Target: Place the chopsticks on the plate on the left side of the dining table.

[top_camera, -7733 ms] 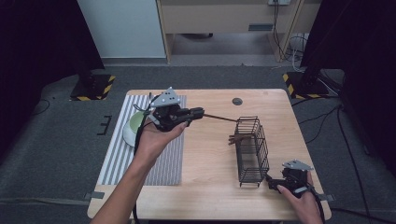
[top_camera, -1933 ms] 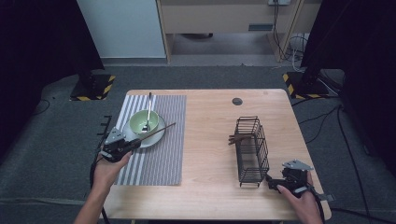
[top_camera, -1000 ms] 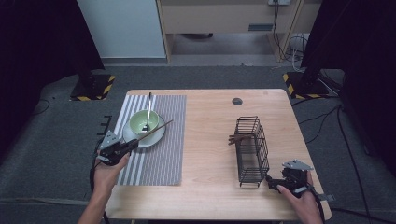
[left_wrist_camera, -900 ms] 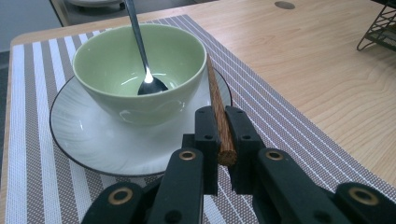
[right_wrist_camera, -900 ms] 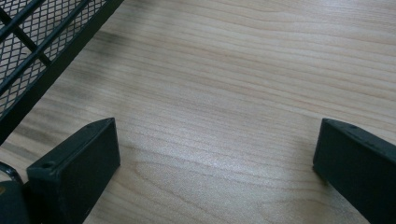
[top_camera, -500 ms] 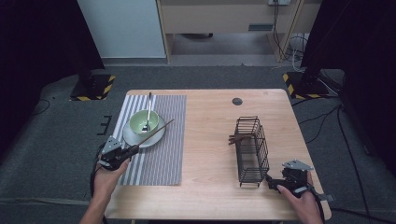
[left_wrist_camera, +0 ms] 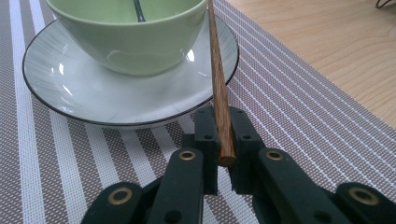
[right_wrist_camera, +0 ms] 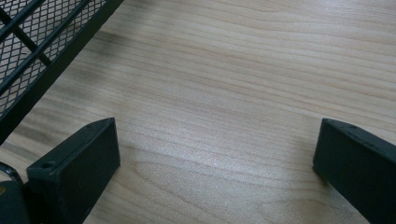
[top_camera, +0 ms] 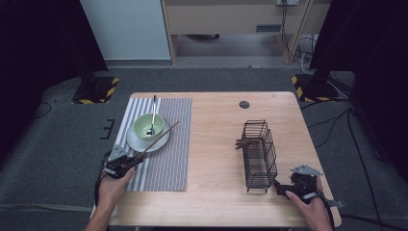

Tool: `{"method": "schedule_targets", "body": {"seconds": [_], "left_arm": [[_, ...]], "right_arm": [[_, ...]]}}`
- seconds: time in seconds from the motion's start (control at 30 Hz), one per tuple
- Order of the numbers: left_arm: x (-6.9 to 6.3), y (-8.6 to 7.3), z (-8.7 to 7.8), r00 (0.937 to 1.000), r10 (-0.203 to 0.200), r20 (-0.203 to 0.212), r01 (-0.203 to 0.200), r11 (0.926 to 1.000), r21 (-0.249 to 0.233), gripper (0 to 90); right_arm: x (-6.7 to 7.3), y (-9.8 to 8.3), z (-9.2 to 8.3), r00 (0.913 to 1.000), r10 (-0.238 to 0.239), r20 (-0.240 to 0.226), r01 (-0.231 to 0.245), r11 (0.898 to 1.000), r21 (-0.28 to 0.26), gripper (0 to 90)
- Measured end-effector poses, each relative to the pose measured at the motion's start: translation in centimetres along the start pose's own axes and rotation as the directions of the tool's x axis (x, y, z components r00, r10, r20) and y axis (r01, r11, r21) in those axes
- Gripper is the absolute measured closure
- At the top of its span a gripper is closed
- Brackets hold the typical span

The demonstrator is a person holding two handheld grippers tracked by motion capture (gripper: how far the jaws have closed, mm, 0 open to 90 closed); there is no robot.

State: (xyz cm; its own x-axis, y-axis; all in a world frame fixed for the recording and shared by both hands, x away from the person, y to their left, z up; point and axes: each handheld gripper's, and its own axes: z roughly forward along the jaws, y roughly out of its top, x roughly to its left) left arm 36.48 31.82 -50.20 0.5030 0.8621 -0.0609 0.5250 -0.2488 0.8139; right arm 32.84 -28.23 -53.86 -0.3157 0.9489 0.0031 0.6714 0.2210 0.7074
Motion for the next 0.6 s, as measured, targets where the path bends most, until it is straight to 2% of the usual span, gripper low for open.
{"method": "schedule_targets", "body": {"seconds": [0.4,0.6], "left_arm": [[0.45,-0.68,0.59,0.9999,-0.014,-0.004,0.014,0.9997,0.022,83.4],[0.52,-0.86,0.76,1.0,-0.004,-0.004,0.004,0.9992,0.04,83.4]], "right_arm": [[0.0,0.0,0.0,1.0,0.0,0.0,0.0,1.0,0.0,0.6],[0.0,0.0,0.0,1.0,0.0,0.0,0.0,1.0,0.0,0.7]]}}
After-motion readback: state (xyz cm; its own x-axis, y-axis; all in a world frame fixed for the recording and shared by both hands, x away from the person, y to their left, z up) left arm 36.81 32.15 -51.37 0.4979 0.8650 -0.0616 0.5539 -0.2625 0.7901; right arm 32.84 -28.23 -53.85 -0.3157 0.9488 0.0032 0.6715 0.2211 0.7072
